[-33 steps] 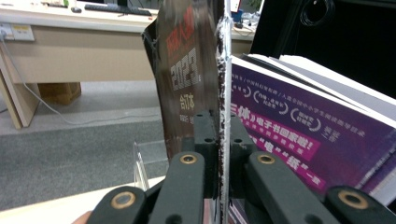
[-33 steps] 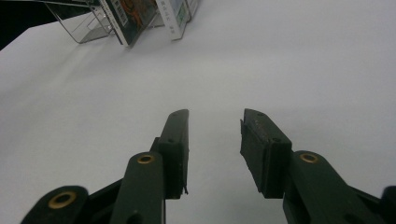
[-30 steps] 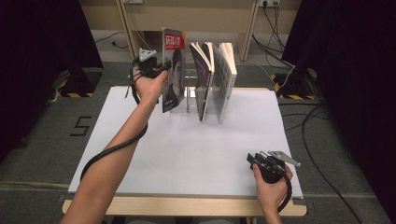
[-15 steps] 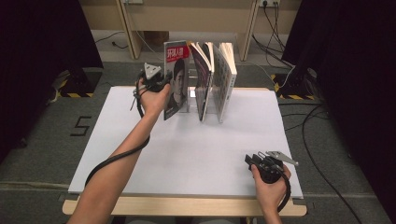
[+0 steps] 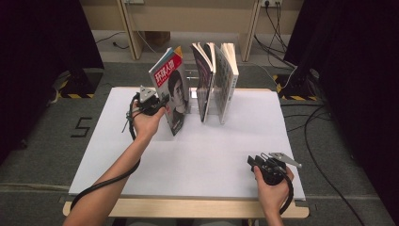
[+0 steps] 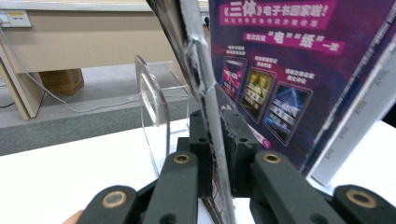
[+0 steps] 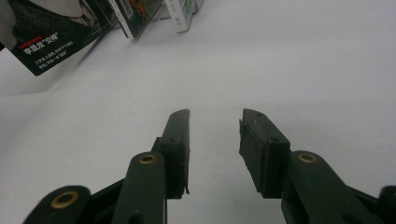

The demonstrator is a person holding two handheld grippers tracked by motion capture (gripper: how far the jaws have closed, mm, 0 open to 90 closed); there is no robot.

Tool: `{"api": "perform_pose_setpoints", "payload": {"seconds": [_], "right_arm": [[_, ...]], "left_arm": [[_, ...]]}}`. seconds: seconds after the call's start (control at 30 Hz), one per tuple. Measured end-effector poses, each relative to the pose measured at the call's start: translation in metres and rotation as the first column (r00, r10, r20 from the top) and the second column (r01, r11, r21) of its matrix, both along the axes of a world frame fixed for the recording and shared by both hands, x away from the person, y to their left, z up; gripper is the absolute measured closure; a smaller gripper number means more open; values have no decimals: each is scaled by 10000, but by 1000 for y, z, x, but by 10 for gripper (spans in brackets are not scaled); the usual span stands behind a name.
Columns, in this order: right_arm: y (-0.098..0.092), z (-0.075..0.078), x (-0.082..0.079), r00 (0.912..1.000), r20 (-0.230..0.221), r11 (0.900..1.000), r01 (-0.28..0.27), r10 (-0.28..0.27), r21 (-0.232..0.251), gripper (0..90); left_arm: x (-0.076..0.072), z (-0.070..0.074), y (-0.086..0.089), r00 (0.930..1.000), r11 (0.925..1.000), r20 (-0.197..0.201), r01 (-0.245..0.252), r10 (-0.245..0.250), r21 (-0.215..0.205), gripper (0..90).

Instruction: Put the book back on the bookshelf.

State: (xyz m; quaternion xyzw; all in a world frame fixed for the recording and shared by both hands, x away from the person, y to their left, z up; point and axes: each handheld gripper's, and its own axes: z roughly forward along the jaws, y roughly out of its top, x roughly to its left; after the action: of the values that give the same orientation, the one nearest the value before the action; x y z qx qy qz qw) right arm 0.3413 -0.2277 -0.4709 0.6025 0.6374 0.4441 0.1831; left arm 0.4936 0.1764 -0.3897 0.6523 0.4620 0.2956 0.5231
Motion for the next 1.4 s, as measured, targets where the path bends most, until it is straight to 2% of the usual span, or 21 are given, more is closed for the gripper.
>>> {"api": "perform_pose_setpoints", "payload": {"seconds": [0.07, 0.1, 0.2, 0.3, 0.57, 0.7, 0.77, 0.87, 0.9, 0.97, 1.13, 1.2, 1.4], "right_arm": [[0, 0, 0, 10000, -3, 10000, 1, -1, 4, 629], [0, 0, 0, 10000, -40, 10000, 0, 0, 29, 629], [-2, -1, 0, 9999, -114, 10000, 19, -18, 80, 629], [-2, 0, -1, 9999, -78, 9999, 68, -67, 107, 627], [-3, 0, 0, 10000, -76, 9999, -4, 5, 137, 624], [-3, 0, -1, 10000, -92, 9999, 18, -16, 168, 623], [-3, 1, -1, 9999, -103, 9997, 76, -73, 241, 622], [-5, 1, -1, 10000, -12, 10000, 0, 0, 82, 620], [-4, 1, -1, 10000, -72, 9998, 27, -26, 200, 620], [-5, 0, -1, 10000, -74, 9999, 3, -2, 144, 619], [-5, -1, 0, 9999, -102, 9998, -3, 5, 182, 616], [-4, -1, 0, 9999, -106, 9999, -1, 3, 154, 616], [-3, 0, 0, 9999, -105, 9998, -25, 27, 197, 614]], "left_arm": [[-1, -1, -2, 9999, 9999, 4, 124, -124, 87, 826], [-1, -1, -3, 9998, 9998, -41, 203, -203, 4, 824], [3, 3, -4, 10000, 9999, 69, 45, -44, -103, 796], [9, 12, -4, 9997, 9982, 128, -179, 187, -567, 752], [19, 34, -4, 9988, 9925, 300, -351, 388, -1174, 744], [26, 41, -7, 9989, 9909, 191, -398, 426, -1287, 743], [31, 43, -9, 9991, 9890, 7, -422, 428, -1415, 733], [38, 45, -10, 9981, 9874, -128, -608, 595, -1464, 715], [39, 45, -10, 9977, 9858, -183, -676, 656, -1536, 709], [42, 47, -10, 9970, 9850, -260, -754, 723, -1551, 705], [44, 56, -9, 9971, 9813, -145, -762, 748, -1769, 677], [44, 60, -9, 9969, 9824, -145, -781, 767, -1700, 668], [48, 61, -7, 9966, 9809, -416, -778, 715, -1785, 623]]}}
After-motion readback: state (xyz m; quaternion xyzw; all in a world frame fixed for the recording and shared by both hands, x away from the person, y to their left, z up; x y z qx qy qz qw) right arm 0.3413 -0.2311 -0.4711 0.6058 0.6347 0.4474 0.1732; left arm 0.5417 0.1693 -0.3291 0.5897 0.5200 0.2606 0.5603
